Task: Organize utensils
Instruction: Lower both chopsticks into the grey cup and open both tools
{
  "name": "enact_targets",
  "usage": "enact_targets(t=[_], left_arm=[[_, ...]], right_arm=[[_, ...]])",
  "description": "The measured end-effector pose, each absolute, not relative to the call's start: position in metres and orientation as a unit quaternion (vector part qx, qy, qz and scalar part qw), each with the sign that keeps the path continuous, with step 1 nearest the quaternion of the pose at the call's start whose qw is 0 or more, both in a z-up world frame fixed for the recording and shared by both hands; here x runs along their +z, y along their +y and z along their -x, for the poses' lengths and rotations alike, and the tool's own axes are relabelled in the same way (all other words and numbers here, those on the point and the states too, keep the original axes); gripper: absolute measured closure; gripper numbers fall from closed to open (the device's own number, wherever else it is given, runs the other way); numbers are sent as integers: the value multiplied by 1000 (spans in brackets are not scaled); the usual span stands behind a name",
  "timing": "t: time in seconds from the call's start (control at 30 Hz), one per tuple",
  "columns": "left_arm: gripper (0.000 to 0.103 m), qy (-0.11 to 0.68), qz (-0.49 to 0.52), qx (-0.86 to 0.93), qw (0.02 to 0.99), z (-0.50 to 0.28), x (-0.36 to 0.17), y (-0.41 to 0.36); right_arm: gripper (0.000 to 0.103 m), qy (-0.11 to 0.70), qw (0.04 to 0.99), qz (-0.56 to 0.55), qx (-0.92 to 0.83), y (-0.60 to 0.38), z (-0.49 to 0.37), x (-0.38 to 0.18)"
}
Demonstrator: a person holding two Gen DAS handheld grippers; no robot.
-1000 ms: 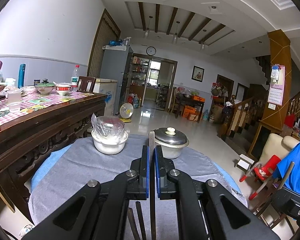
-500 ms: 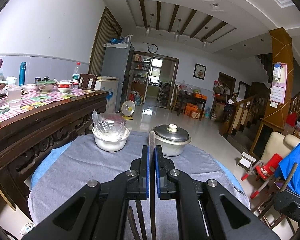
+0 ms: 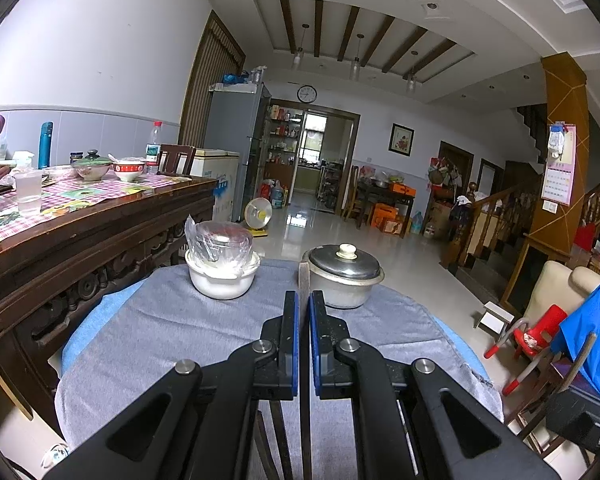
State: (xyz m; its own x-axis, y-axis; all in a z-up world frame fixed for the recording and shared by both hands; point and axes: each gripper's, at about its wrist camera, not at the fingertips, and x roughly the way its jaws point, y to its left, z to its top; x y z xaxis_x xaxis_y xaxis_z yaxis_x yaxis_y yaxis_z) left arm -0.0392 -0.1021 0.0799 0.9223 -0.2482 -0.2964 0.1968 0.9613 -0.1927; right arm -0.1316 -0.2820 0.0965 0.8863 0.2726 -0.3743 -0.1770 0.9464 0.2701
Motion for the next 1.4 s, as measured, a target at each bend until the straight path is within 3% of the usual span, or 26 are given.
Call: enact_targets(t=[1.4], left_arm=[[97, 196, 76, -101, 972, 50, 53, -87]], right_arm=[[97, 258, 951, -120, 122, -267, 111, 66]])
